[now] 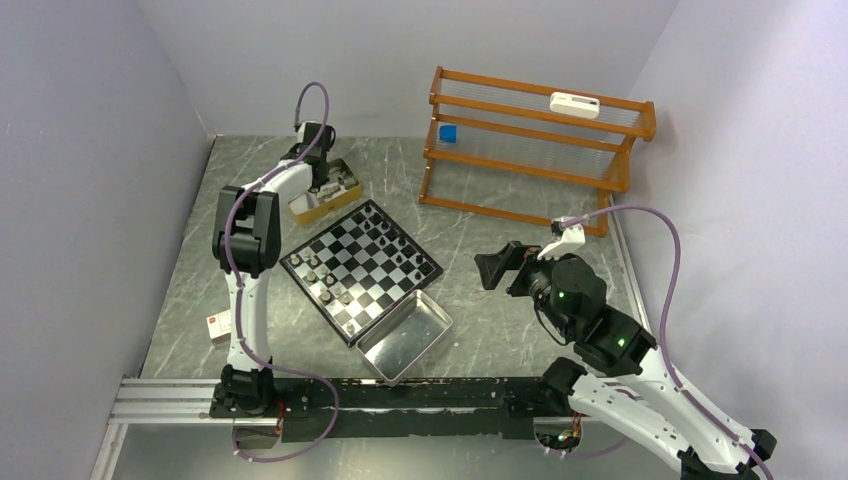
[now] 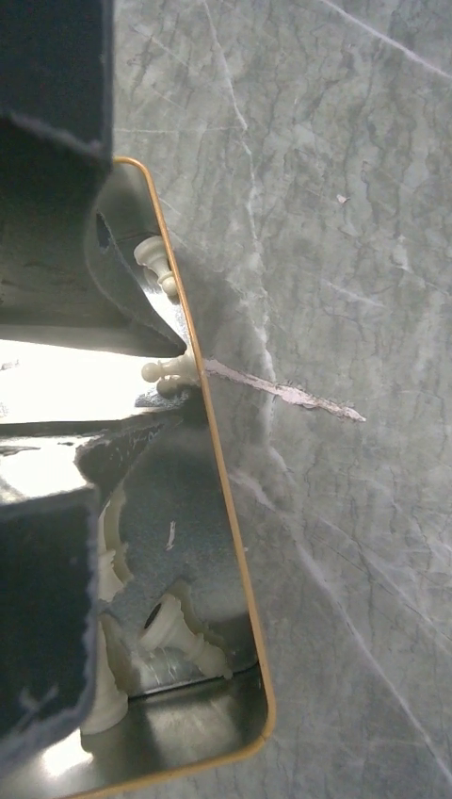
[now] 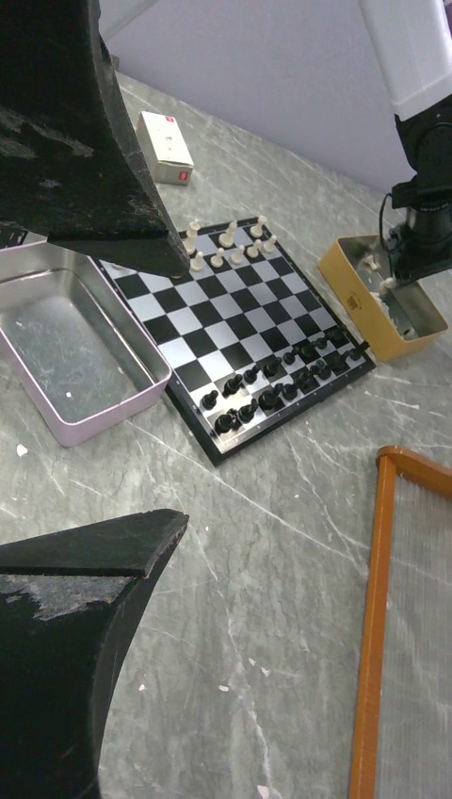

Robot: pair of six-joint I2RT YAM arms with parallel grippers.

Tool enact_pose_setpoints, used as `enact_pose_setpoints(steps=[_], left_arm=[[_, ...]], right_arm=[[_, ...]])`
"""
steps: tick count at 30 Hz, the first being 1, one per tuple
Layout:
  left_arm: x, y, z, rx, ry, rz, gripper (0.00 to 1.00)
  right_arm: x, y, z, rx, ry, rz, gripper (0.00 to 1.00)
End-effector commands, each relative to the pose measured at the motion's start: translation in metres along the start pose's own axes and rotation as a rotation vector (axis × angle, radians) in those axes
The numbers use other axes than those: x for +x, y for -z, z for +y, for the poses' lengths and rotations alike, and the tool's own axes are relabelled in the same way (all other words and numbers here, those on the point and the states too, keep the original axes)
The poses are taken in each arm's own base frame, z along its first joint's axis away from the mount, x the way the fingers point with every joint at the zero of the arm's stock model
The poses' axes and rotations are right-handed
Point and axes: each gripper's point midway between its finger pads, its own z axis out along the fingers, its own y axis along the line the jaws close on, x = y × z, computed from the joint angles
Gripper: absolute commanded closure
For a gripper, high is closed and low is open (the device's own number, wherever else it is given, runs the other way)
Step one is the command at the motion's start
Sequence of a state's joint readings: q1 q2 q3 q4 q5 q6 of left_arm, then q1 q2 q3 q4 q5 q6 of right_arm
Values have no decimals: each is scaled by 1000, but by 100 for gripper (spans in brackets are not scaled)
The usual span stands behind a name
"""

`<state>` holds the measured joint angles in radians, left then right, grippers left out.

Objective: Set up the chess pieces on the board
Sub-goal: Pick up the chess piece from the storage box.

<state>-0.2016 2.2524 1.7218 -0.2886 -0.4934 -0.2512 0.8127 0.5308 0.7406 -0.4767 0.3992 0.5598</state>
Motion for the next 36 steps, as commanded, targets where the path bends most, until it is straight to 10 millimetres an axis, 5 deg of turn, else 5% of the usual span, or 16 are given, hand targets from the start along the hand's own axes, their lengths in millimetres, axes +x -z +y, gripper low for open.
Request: enact_pose_setpoints(steps=[1, 21, 36], left_arm=[[12, -15, 0, -1, 24, 13, 69], [21, -19, -1, -1, 26, 29, 76], [6, 10, -2, 68, 31, 40, 84]], right_arm=[[-15, 5, 1, 2, -9, -49, 0], [-15, 5, -3, 17, -2, -55, 0], [-14, 9, -1, -5, -17, -58, 0]])
